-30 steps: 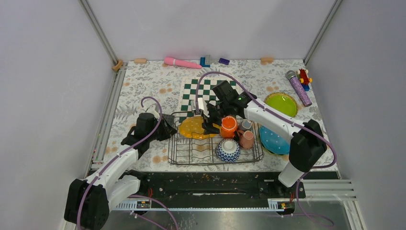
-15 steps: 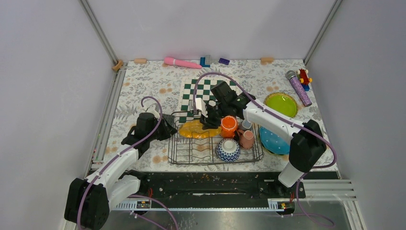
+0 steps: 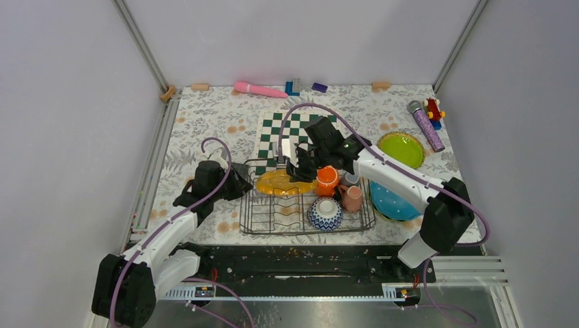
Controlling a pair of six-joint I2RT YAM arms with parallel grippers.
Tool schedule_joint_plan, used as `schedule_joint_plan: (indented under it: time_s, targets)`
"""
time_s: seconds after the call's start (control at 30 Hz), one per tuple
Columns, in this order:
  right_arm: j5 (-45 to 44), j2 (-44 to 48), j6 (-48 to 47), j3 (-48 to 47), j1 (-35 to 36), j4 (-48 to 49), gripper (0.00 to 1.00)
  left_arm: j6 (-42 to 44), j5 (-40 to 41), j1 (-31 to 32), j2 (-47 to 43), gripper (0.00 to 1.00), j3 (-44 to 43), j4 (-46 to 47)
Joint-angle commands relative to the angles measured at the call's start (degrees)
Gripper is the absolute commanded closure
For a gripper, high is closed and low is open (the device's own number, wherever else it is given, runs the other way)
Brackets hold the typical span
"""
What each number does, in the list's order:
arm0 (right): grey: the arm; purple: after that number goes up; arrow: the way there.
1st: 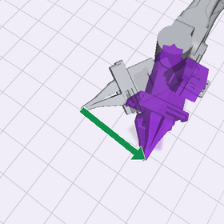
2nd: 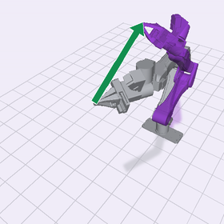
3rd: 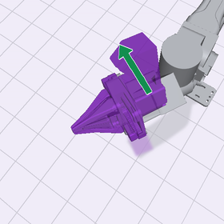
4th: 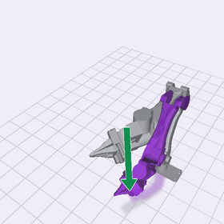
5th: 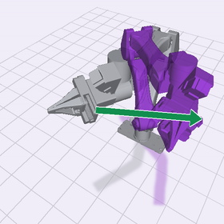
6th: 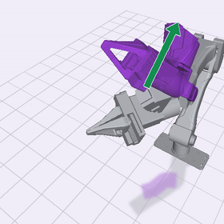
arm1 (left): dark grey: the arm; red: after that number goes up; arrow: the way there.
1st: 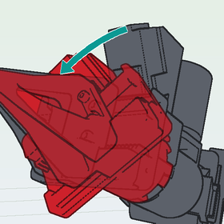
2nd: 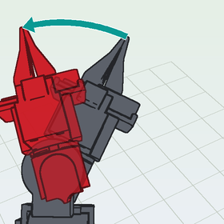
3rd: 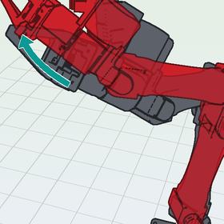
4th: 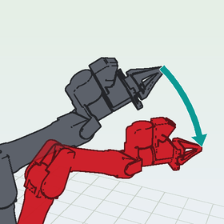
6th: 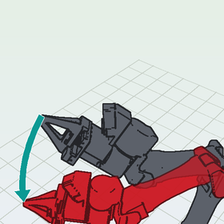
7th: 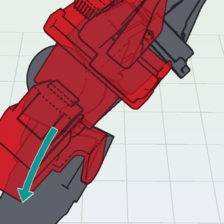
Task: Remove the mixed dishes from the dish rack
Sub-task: Pick up the plate from the dish rack.
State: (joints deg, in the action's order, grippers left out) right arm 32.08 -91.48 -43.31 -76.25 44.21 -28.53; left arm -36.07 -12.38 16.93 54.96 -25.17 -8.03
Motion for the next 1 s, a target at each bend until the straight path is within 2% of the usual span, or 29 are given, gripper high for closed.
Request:
schedule_joint_plan:
  time_s: [0.0,0.17,0.37,0.43,0.53,0.77,0.87,0.97]
  targets:
    - [2.3,7.5,0.6,-1.2,0.6,9.4,1.00,-0.6,0.0,0.0,1.0,0.79,0.0,-2.2]
    - [3.1,11.0,3.8,-0.1,0.6,14.1,1.00,-0.7,0.0,0.0,0.8,0.79,0.1,-2.2]
    - [-1.7,17.3,16.4,3.6,0.6,23.6,1.00,-0.7,0.2,-0.1,0.7,0.79,0.1,-2.3]
    - [-4.9,19.5,24.4,4.4,0.6,27.0,1.00,-0.6,0.2,-0.1,0.7,0.79,0.1,-2.3]
    - [-14.8,22.9,39.4,5.7,0.4,32.0,1.00,-0.6,0.6,0.0,0.8,0.79,0.0,-2.4]
    - [-25.0,29.2,60.9,7.9,-2.0,32.3,1.00,-0.6,0.4,0.0,0.8,0.79,0.0,-2.5]
    - [-24.6,30.5,69.4,8.7,-6.3,31.1,1.00,-0.6,0.2,0.0,0.6,0.79,0.1,-2.4]
    - [-19.9,31.2,78.4,11.3,-12.1,32.5,1.00,-0.6,0.2,-0.1,0.6,0.79,0.1,-2.4]
